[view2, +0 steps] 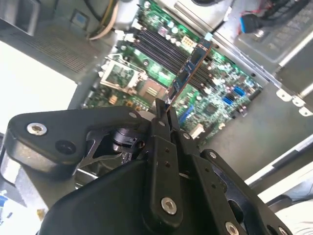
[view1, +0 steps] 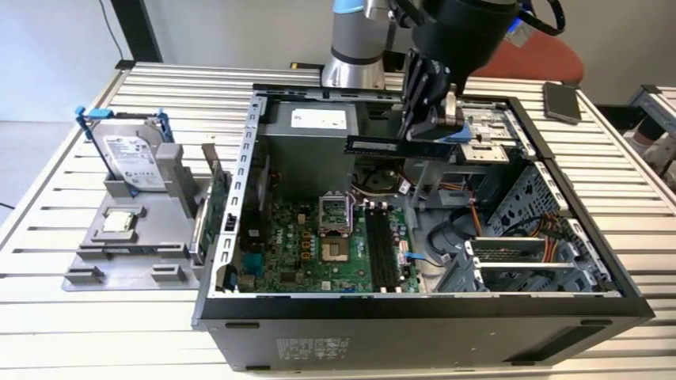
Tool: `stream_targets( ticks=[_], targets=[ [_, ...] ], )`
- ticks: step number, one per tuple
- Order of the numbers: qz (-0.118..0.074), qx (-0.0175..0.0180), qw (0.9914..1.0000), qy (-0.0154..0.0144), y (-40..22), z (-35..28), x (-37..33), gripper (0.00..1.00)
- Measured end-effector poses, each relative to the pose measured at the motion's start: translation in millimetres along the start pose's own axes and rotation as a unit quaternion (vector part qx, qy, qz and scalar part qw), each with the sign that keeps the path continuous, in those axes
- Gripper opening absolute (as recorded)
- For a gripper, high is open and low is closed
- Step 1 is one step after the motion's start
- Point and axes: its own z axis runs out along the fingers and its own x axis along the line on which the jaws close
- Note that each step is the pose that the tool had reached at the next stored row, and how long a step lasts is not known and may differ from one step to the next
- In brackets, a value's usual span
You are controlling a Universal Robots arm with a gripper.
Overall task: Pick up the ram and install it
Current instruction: 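Insert the ram into the slot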
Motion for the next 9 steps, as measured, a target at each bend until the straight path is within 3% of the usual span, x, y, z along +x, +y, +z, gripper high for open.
stream_targets(
  ticks=[5, 9],
  targets=[
    [0.0, 0.0, 1.0, -0.0001, -0.3, 0.7, -21.6, 0.0],
    [0.0, 0.0, 1.0, 0.0001, -0.4, 0.6, -23.1, 0.0]
  ],
)
